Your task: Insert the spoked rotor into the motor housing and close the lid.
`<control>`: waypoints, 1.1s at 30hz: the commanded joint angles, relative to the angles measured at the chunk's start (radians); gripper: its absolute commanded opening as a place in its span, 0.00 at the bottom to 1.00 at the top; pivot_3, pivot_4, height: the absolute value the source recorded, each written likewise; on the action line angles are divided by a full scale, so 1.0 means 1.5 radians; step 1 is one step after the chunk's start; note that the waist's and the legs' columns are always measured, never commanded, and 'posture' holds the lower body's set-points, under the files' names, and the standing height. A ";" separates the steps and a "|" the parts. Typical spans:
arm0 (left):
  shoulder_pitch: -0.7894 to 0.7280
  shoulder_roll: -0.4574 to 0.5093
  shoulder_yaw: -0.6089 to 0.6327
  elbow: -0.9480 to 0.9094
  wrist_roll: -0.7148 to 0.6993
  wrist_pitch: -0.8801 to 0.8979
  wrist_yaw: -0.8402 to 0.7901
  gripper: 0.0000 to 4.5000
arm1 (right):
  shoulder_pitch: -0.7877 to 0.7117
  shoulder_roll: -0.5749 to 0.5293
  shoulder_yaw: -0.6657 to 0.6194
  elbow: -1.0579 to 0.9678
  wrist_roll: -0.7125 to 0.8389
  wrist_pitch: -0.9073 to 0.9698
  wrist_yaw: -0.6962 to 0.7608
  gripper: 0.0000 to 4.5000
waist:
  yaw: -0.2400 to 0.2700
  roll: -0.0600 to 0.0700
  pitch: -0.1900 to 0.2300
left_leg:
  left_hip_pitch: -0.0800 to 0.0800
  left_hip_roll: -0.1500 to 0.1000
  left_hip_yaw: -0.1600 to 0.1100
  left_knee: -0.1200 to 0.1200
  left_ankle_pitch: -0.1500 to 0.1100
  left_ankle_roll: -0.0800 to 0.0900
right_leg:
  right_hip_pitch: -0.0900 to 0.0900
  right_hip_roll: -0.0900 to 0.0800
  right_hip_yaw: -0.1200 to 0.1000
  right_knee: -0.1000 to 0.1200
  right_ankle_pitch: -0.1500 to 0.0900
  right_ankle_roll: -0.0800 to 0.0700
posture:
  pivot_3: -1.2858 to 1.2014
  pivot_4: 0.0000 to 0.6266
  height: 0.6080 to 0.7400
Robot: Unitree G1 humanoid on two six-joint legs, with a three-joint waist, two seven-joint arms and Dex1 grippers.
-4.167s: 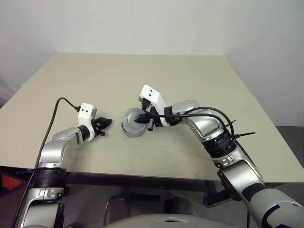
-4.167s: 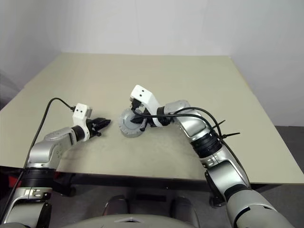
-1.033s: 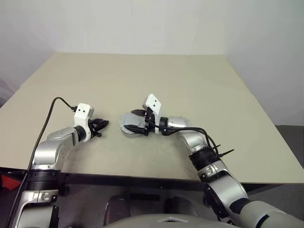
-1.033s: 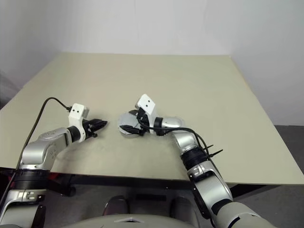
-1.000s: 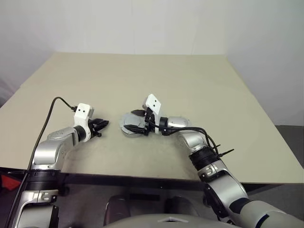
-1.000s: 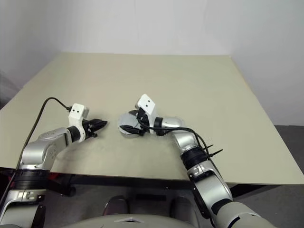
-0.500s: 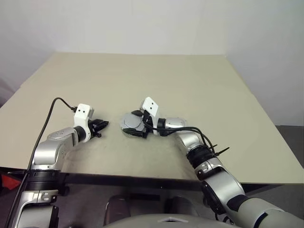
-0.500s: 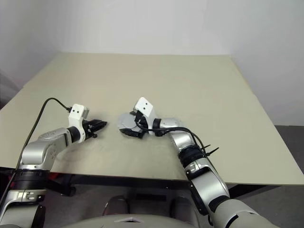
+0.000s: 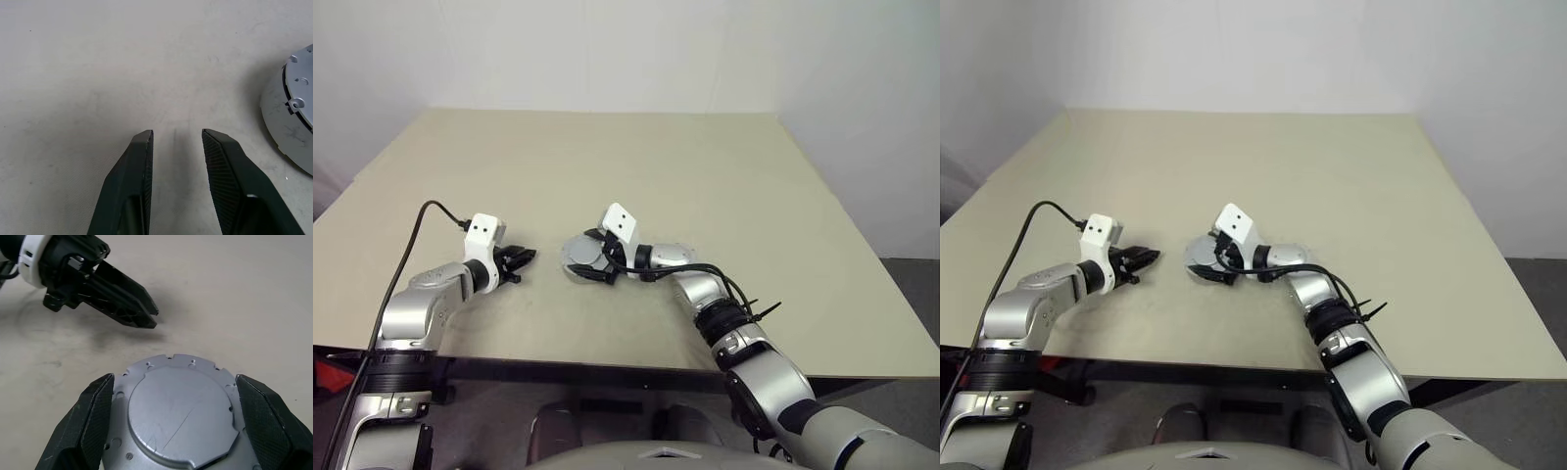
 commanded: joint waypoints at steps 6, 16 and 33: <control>-0.010 0.009 0.015 -0.021 0.000 -0.012 0.003 0.38 | -0.027 0.002 -0.010 0.026 -0.009 -0.028 -0.009 1.00 | -0.004 0.000 0.000 | 0.000 0.000 0.000 0.000 0.000 0.000 | 0.000 0.000 0.000 0.000 0.000 0.000 | 0.52 0.00 1.00; -0.013 0.010 0.016 -0.015 0.001 -0.015 0.002 0.38 | -0.006 -0.014 -0.005 0.000 -0.010 -0.031 0.013 0.65 | -0.004 0.000 0.000 | 0.000 0.000 0.000 0.000 0.000 0.000 | 0.000 0.000 0.000 0.000 0.000 0.000 | 0.52 0.00 1.00; -0.017 0.014 0.018 -0.008 0.003 -0.018 0.003 0.38 | -0.016 -0.005 -0.012 0.003 0.000 -0.006 0.010 0.65 | -0.006 0.000 0.000 | 0.000 0.000 0.000 0.000 0.000 0.001 | 0.000 0.000 0.000 0.000 0.000 0.000 | 0.52 0.00 1.00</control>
